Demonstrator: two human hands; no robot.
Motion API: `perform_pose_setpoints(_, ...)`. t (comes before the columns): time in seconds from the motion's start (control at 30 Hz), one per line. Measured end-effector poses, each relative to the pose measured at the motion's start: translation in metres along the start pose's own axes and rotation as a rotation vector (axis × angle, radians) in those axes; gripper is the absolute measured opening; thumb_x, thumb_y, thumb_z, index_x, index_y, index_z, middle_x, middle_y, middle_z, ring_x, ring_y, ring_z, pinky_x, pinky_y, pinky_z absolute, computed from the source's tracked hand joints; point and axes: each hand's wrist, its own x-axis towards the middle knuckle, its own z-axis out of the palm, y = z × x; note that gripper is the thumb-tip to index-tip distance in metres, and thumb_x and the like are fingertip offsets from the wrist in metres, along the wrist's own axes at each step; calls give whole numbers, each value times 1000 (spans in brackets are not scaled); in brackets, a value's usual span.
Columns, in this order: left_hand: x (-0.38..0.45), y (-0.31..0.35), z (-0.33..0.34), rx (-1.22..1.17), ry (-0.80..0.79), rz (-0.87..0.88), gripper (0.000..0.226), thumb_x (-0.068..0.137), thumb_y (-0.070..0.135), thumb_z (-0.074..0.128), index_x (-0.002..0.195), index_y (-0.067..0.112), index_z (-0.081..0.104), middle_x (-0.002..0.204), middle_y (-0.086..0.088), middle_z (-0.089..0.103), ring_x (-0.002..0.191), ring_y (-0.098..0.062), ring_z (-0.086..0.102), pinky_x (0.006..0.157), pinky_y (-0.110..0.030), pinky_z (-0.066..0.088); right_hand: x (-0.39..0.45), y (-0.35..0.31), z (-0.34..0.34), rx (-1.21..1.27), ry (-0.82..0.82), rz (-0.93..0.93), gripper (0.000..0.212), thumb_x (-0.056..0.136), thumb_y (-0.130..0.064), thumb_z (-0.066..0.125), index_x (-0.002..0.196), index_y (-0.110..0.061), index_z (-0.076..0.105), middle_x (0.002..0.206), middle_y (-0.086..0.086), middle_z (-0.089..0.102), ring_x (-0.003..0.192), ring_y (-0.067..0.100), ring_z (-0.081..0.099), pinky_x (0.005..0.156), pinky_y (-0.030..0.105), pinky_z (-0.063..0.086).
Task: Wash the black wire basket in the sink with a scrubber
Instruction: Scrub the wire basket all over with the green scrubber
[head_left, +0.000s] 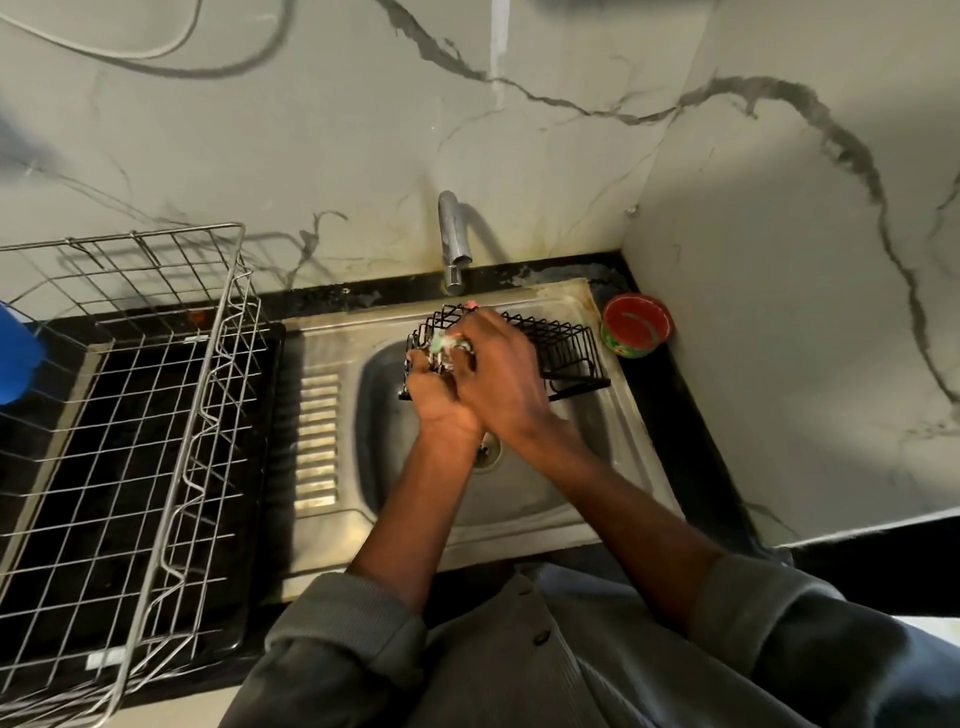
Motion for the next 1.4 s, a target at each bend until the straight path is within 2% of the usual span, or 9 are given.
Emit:
perform_pose_setpoints(0.2,5,3,0,-228,-66,-56,46,107,37,39,129,10,69,134,-17,69,132,-45,59,116,-66,36,-28,70,-18,-123,83,351,17,88,-3,67,103,-12,69,106,7,69,94,23,65,81,36,55)
perform_pose_setpoints(0.4,14,7,2,-209,-57,46,45,109,28,28,110,3,64,89,-18,75,80,-33,76,77,-40,64,-15,25,0,47,-22,88,16,89,-2,65,100,-10,71,104,5,66,95,19,63,82,30,52)
perform_pose_setpoints(0.63,19,13,-6,-257,-42,-30,50,106,38,30,138,18,63,133,-14,70,125,-49,61,108,-76,34,-33,98,-18,-55,75,510,16,90,-4,65,102,-13,71,103,6,72,97,23,67,79,28,49)
perform_pose_setpoints(0.77,15,1,0,-118,7,4,48,105,25,29,87,11,72,73,-9,75,70,-24,75,71,-35,64,-12,28,6,139,-6,136,15,88,0,67,99,-9,72,100,4,69,92,16,64,81,26,51)
perform_pose_setpoints(0.83,12,-5,3,-30,51,23,40,98,21,33,79,19,69,59,3,68,55,-10,67,53,-23,57,-2,15,10,78,-27,-20,16,84,1,69,97,-8,70,101,5,66,91,18,61,80,26,48)
perform_pose_setpoints(1.0,21,4,4,-198,-34,-85,52,109,38,30,135,12,66,130,-18,71,117,-48,65,96,-67,49,-1,89,-8,-146,81,425,40,81,4,71,117,-9,61,118,8,62,106,24,61,89,32,52)
perform_pose_setpoints(1.13,18,-4,16,-236,-46,-85,56,108,39,33,103,8,79,114,-20,76,115,-44,68,107,-62,45,3,74,-1,-79,177,507,30,84,5,68,112,-8,64,112,6,65,101,18,60,75,15,35)
perform_pose_setpoints(1.23,19,-11,19,-291,-24,-68,49,107,32,37,98,-1,72,90,-23,76,74,-34,77,69,-38,64,20,34,8,78,162,273,23,87,5,66,105,-9,68,107,3,66,93,10,60,72,4,39)
perform_pose_setpoints(1.4,20,-7,15,-256,-62,-140,42,104,31,38,112,2,67,95,-24,74,97,-37,68,73,-45,63,22,55,0,-20,89,118,20,83,2,71,99,-9,68,103,4,66,92,15,60,80,26,52)
